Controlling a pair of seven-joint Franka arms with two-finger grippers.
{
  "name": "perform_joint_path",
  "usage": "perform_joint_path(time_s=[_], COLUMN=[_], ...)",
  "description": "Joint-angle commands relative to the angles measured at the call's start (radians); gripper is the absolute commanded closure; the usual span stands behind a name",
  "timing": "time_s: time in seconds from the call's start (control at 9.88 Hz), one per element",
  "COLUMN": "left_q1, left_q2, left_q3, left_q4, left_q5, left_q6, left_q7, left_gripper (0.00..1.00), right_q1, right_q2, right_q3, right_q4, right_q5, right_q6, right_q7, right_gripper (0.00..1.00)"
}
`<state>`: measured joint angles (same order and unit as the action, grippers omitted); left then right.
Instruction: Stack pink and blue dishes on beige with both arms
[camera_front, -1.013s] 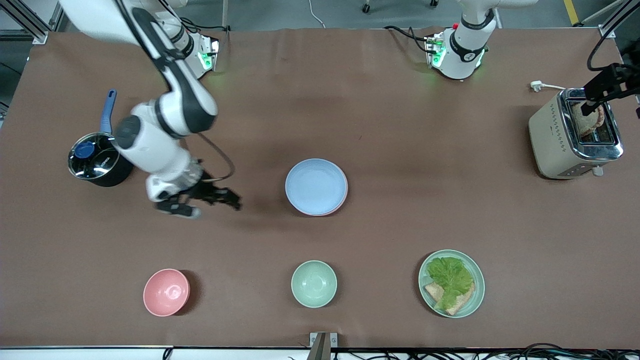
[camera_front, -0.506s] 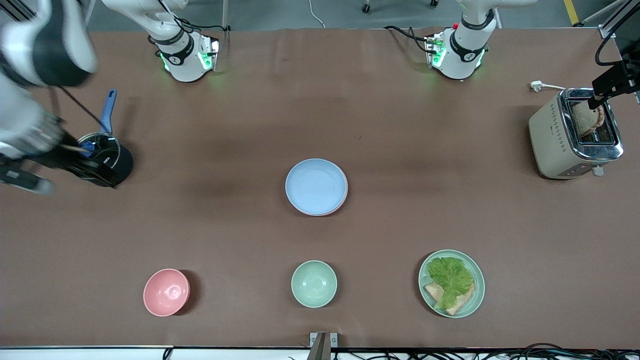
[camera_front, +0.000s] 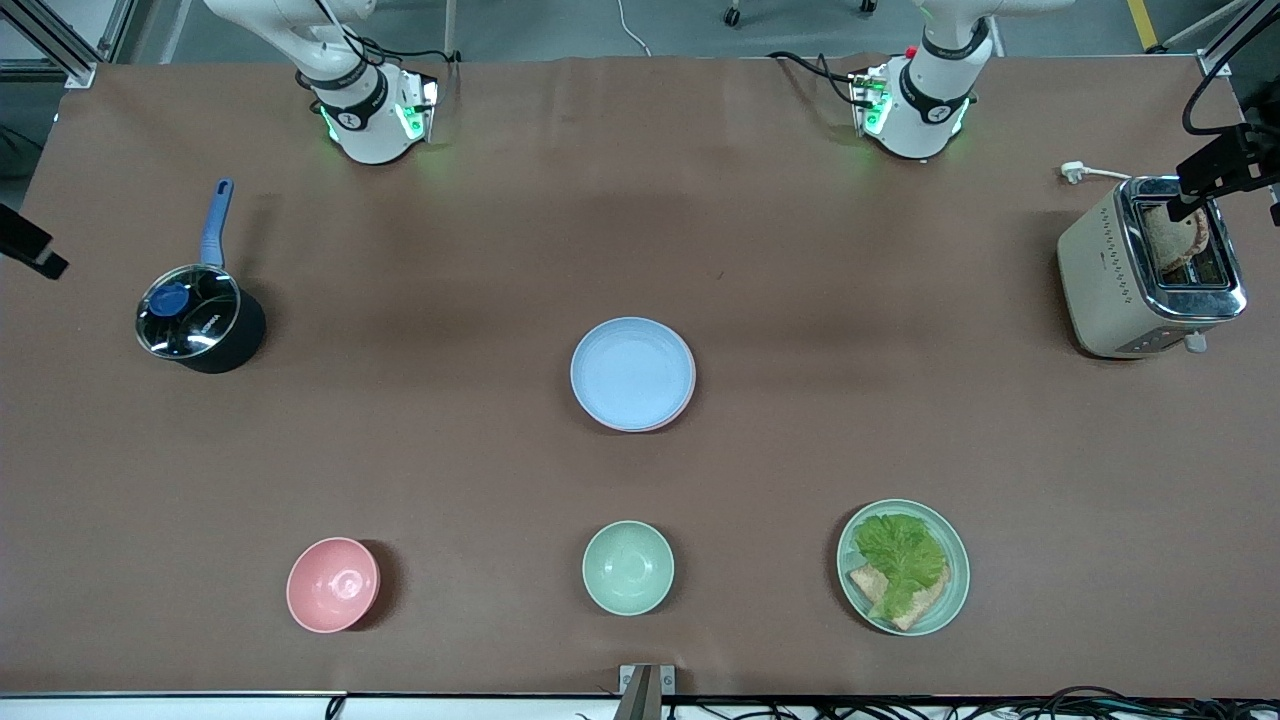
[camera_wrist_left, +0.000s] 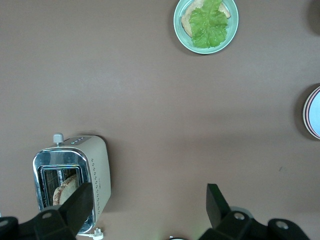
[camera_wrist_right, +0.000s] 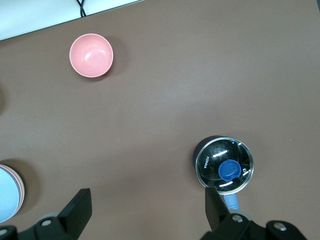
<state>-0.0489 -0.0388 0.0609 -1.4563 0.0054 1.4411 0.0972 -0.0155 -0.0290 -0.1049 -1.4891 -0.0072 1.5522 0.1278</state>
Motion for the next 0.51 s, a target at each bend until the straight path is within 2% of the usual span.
perform_joint_path(time_s=[0.0, 0.41], left_q1=[0.009, 0.007], left_q2=[0.005, 0.007], left_q3=[-0.006, -0.004], left_q4=[-0.033, -0.033], left_q5=[-0.016, -0.016], left_q6=[0.01, 0.01], left_q7=[-0.004, -0.005], left_gripper=[0.0, 0.0], right_q1=[-0.012, -0.008], right_q2=[0.031, 0.031], right_q3=[0.011, 0.013], right_q4=[0.03, 0.029], right_q5=[-0.004, -0.005], right_q6=[-0.015, -0.018], right_q7=[-0.046, -0.047], right_gripper=[0.0, 0.0])
